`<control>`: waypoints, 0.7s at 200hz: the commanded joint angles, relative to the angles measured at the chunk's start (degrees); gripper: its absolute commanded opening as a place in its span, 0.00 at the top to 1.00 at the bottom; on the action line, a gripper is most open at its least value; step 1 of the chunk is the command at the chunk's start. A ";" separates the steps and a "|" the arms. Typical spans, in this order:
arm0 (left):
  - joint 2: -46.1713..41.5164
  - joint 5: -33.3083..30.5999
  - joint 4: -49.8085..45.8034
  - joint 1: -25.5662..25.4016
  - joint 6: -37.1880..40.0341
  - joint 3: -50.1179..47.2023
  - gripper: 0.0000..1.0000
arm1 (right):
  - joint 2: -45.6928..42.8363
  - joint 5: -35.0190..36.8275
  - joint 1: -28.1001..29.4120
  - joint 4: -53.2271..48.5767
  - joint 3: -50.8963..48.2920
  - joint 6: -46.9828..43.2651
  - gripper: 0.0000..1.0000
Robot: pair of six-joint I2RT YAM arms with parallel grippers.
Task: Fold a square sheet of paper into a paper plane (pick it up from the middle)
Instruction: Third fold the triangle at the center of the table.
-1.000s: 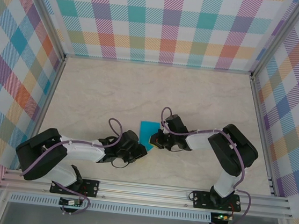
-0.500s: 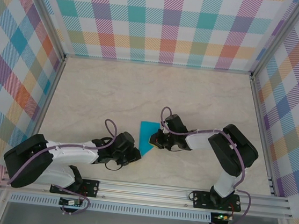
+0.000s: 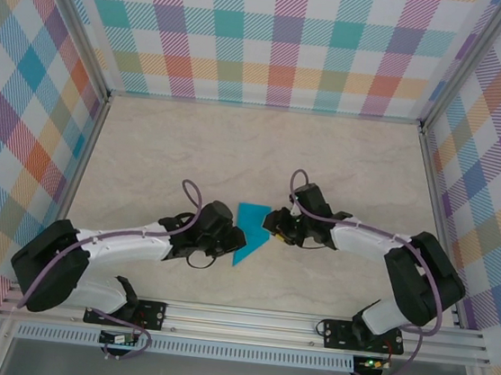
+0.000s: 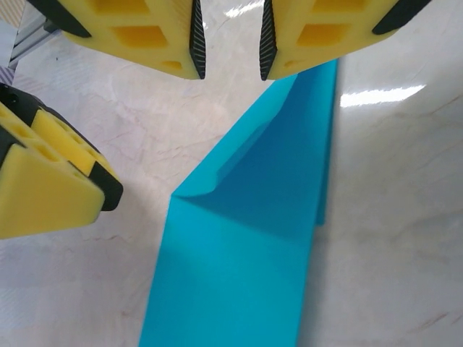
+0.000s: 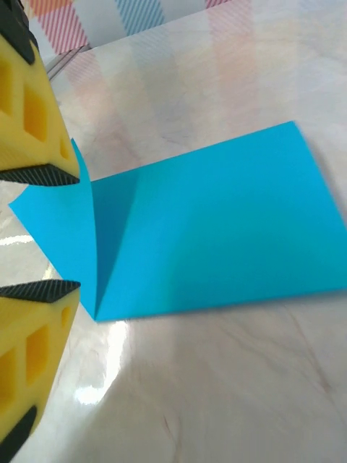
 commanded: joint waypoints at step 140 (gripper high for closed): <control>15.61 1.07 -1.57 4.95 3.82 5.84 0.75 | 8.65 -11.12 -1.98 4.81 0.76 0.25 0.55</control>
